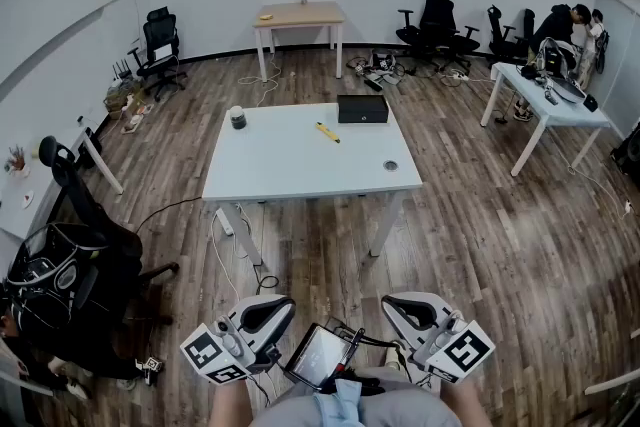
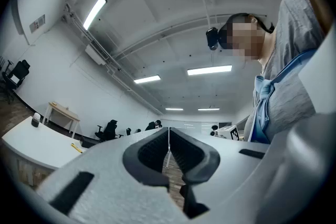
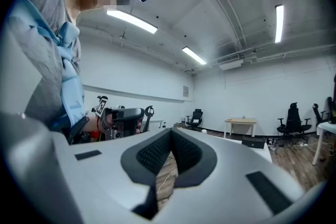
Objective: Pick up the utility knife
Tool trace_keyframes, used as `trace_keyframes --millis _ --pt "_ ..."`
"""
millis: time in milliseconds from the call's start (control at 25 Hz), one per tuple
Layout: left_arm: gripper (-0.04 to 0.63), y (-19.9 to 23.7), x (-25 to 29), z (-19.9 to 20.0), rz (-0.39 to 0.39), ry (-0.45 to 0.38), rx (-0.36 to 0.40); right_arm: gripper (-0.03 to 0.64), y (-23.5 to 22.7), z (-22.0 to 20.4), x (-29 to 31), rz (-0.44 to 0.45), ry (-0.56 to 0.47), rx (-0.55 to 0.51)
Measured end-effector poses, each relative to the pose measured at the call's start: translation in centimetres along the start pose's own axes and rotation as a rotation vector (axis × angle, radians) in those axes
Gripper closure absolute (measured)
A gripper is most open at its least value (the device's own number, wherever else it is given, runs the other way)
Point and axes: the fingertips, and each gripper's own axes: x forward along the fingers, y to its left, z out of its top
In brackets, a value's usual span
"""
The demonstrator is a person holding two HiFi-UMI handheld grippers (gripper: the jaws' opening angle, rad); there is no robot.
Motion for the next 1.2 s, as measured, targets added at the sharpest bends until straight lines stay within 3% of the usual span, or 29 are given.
trace_keyframes --millis 1200 --pt "0.576 0.5 -0.2 -0.5 -0.005 0.029 0.001 0.589 -0.6 0.6 0.0 -0.022 -0.020 0.023"
